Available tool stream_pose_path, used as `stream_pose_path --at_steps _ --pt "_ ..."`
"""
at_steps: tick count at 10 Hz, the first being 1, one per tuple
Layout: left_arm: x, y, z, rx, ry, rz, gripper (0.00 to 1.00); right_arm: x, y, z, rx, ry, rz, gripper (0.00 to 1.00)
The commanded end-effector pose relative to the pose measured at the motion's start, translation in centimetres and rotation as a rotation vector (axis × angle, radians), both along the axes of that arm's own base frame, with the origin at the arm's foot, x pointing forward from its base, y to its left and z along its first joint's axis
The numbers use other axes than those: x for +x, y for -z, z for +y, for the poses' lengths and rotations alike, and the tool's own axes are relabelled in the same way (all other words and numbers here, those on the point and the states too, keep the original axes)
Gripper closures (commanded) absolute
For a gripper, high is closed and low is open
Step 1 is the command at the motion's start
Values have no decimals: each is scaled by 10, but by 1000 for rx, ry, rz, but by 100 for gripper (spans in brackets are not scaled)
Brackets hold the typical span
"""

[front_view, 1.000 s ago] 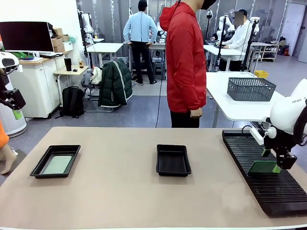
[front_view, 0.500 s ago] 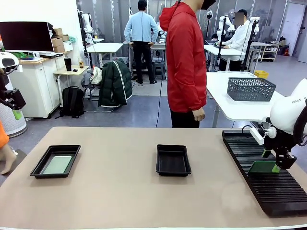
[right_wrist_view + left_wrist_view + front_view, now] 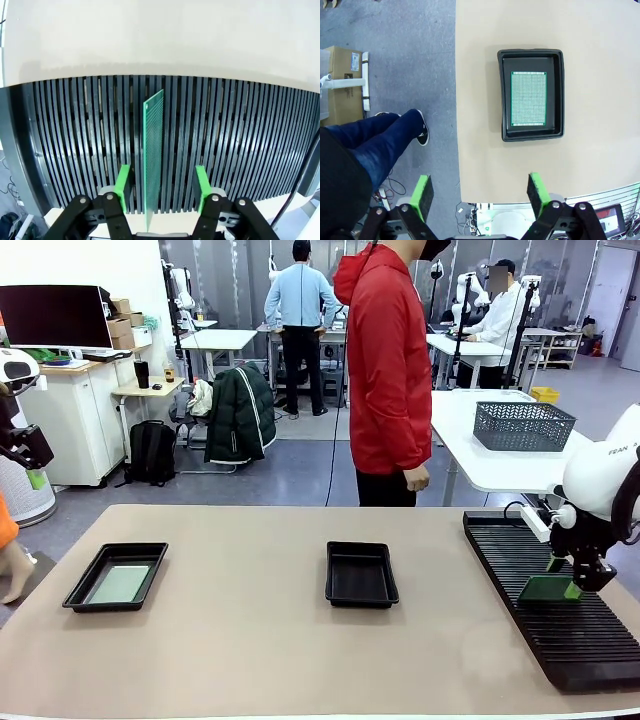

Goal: Inspect and transfer BCBs to ESD trays.
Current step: Pick up the Blank PCB from the PCB Rack and place it in the right ESD tray.

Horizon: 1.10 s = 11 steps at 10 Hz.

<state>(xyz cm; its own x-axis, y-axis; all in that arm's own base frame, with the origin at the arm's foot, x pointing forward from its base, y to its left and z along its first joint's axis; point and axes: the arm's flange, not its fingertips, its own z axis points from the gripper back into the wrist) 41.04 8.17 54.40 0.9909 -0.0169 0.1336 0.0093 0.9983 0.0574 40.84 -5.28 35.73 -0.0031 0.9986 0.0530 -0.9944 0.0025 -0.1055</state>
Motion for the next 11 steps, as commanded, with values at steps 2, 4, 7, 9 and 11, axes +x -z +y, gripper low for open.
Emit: stream_pose_path --at_steps 2,4,7,9,11 --pt "-1 1 -1 0 -1 -4 0 -16 10 6 12 10 -7 44" --pt "-1 1 -1 0 -1 -4 0 -16 10 6 13 13 -5 52" --pt "-1 1 -1 0 -1 -4 0 -17 11 5 17 16 -5 66" --pt "-1 1 -1 0 -1 -4 0 -18 11 5 17 18 -3 74" --pt "-1 1 -1 0 -1 -4 0 -18 11 5 18 20 0 81"
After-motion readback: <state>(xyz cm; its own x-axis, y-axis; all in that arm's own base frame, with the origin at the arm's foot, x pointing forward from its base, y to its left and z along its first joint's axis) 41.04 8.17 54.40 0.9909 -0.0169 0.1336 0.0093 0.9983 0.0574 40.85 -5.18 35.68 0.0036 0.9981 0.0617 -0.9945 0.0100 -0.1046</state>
